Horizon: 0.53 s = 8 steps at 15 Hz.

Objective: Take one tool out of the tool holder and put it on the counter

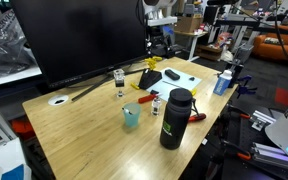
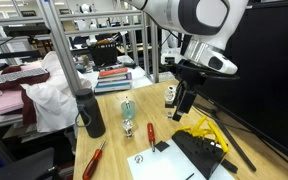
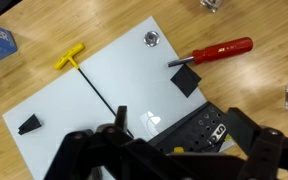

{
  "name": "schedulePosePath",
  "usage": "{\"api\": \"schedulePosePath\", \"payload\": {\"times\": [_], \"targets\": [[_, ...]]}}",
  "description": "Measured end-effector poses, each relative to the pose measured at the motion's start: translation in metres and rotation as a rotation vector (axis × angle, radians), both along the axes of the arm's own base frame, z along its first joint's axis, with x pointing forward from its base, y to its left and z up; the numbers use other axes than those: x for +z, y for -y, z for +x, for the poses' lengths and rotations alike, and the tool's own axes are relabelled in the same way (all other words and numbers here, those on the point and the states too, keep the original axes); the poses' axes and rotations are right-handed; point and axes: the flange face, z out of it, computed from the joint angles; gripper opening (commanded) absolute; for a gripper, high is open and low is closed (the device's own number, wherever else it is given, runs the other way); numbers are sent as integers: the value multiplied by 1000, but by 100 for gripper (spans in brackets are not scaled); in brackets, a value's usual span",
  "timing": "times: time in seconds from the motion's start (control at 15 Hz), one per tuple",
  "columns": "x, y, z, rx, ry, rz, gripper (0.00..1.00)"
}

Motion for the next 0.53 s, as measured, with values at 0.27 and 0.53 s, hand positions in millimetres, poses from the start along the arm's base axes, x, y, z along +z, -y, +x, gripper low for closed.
{"api": "schedulePosePath", "payload": {"times": [0.27,0.53], "targets": [[-11,0,17,19,25,-10,100],[-11,0,21,19,32,-14,100]]}}
